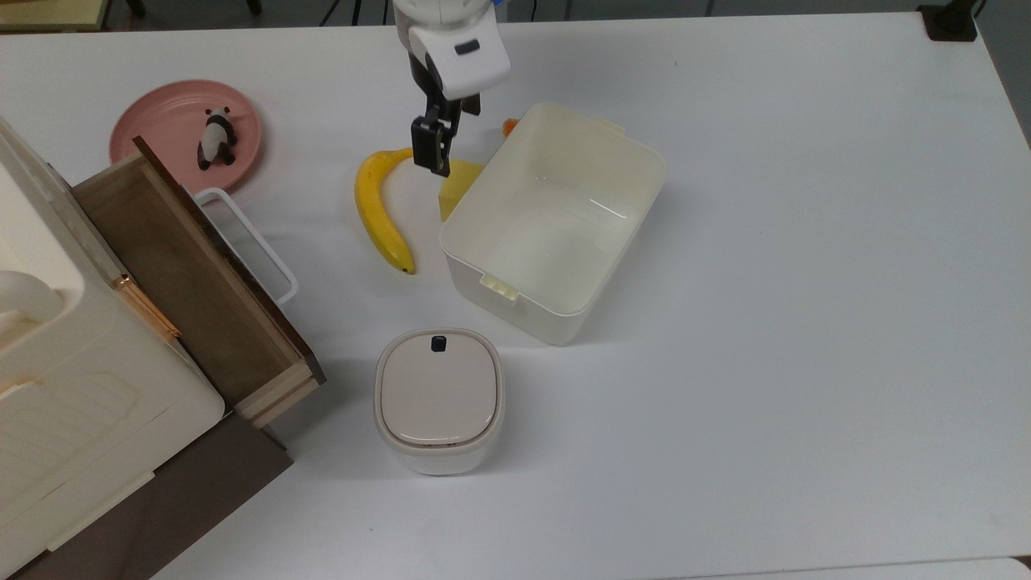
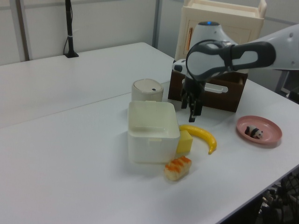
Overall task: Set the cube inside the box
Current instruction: 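Move the open gripper down over the yellow cube beside the box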
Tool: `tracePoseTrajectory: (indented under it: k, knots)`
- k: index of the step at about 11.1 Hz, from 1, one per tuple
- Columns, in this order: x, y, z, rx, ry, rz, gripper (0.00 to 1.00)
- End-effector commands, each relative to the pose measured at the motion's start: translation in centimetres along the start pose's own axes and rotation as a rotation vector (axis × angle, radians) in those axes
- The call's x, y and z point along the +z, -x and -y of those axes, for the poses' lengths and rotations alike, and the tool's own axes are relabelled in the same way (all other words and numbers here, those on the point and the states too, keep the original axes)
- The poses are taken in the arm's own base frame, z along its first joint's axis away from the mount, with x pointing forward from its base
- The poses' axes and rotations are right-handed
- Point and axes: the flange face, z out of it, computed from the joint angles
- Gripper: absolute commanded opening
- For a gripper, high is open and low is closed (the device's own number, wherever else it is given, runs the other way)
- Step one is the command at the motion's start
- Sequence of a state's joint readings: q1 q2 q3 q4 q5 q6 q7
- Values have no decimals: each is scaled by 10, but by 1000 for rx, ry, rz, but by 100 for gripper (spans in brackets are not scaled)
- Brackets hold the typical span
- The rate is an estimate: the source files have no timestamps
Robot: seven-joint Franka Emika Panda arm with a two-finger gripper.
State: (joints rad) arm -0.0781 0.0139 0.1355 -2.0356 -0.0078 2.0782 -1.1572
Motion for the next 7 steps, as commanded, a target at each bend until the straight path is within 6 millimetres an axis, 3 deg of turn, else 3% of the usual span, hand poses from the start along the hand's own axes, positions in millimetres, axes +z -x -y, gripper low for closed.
tracePoseTrajectory:
  k: [1, 7]
  knots:
    - [23, -1, 5, -44, 7, 22, 100]
    - [57, -10, 10, -85, -39, 67, 100]
